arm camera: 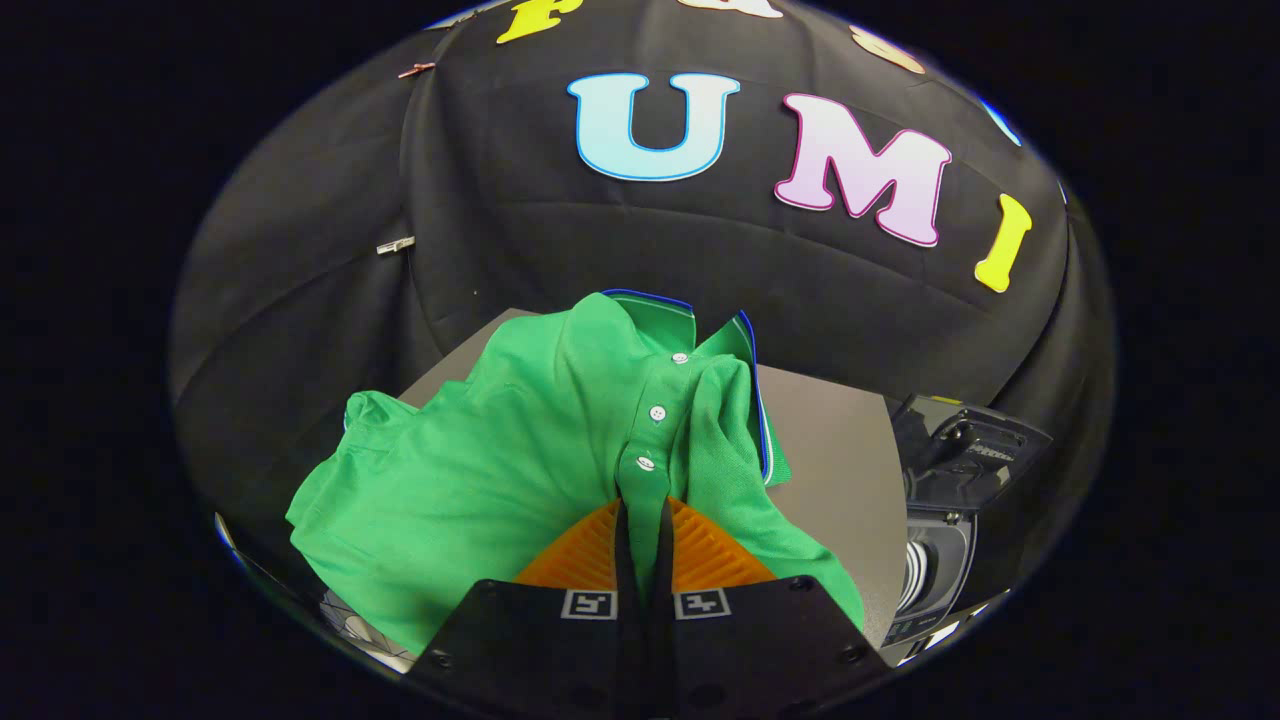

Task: Put the clothes into the washing machine and then close the washing machine lid.

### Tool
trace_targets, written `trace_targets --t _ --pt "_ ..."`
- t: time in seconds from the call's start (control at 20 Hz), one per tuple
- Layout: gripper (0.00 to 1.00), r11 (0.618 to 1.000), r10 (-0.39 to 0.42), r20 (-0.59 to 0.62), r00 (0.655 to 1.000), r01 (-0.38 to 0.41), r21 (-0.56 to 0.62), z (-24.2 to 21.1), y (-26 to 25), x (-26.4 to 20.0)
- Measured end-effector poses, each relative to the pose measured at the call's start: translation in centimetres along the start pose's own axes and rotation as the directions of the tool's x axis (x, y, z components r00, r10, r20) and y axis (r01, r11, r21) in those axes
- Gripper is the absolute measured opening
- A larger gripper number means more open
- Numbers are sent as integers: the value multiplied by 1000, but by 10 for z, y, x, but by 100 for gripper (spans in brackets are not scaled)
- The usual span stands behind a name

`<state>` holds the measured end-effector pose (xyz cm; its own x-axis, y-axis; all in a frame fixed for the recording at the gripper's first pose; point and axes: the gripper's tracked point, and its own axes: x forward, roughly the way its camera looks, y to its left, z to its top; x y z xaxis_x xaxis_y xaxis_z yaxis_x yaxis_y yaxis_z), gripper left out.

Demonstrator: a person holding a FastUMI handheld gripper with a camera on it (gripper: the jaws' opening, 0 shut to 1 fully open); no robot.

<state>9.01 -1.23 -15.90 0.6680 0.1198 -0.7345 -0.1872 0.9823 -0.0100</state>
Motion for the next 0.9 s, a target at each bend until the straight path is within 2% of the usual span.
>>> trace_targets --t 0.25,0.35,0.5,0.65,0.9 --pt "6 997 74 109 991 -70 -41 22 1 -21" --pt "6 994 99 59 993 -97 -42 10 -1 -22" --pt "6 993 107 11 994 -107 51 6 -15 -22" --pt "6 990 142 76 987 -141 -16 31 -26 -40" --pt "6 970 229 135 964 -213 -121 33 -74 -69"
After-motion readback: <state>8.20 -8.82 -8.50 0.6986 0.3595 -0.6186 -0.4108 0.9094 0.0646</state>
